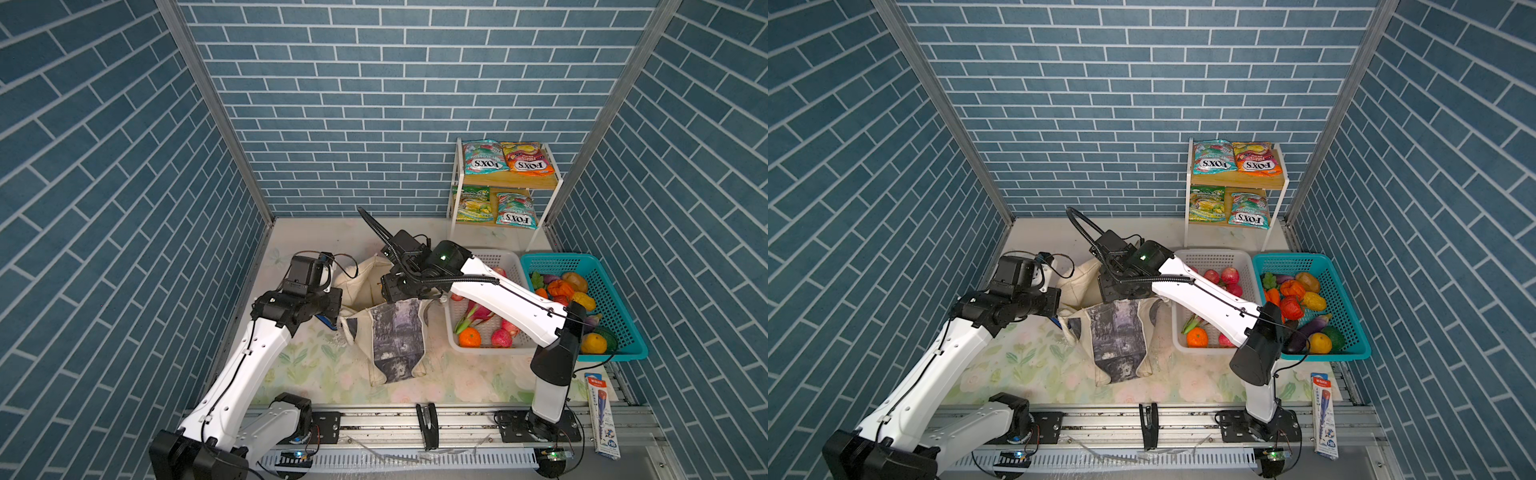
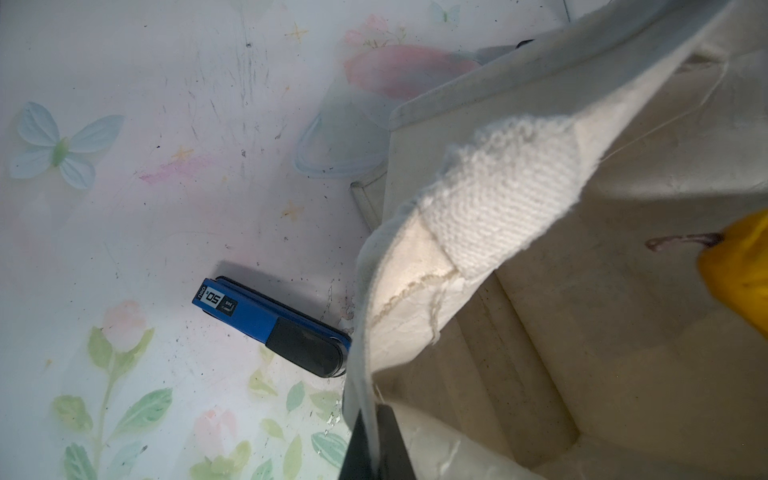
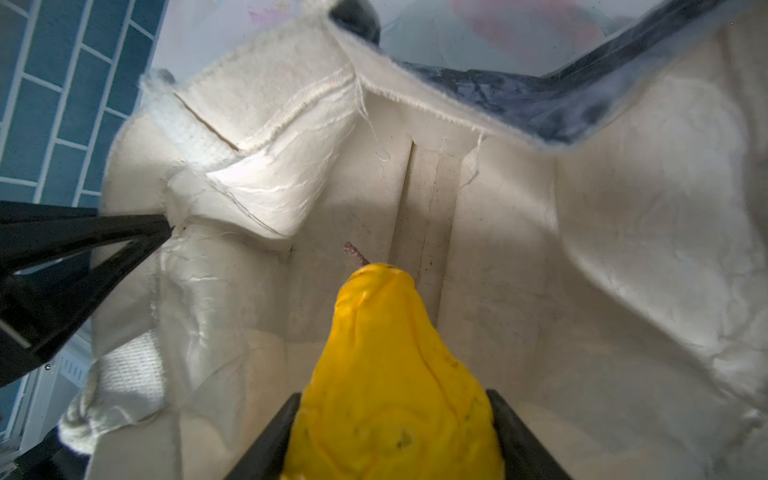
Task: Place the food into the grocery bag and tie it
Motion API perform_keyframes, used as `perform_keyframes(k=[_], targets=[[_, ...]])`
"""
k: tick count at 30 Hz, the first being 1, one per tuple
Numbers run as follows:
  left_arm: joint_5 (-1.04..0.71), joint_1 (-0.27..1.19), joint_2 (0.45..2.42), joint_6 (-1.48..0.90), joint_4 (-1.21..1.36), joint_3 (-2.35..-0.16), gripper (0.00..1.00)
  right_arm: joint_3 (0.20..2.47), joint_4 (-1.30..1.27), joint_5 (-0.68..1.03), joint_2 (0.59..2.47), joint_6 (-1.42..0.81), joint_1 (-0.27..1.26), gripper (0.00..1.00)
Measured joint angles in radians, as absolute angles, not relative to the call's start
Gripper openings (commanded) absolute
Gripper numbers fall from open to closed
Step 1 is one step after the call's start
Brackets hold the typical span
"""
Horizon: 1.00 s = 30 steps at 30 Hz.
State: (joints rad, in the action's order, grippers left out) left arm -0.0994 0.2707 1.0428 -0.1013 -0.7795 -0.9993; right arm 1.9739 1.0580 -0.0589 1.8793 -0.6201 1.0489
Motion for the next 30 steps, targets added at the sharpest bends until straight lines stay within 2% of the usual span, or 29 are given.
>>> perform_keyframes(k=[11, 22, 30], targets=[[-0.111, 0.271, 1.043, -0.105, -0.781, -0.999, 0.04, 1.958, 1.035, -0.033, 1.943, -0.619, 1.037, 0.65], [-0.113, 0.271, 1.043, -0.108, -0.78, -0.999, 0.04, 1.942, 1.013, -0.017, 1.942, -0.621, 0.985, 0.64], [-0.108, 0.271, 1.043, -0.108, -0.78, -0.999, 0.04, 2.075, 1.049, -0.021, 1.976, -0.622, 0.905, 0.64]])
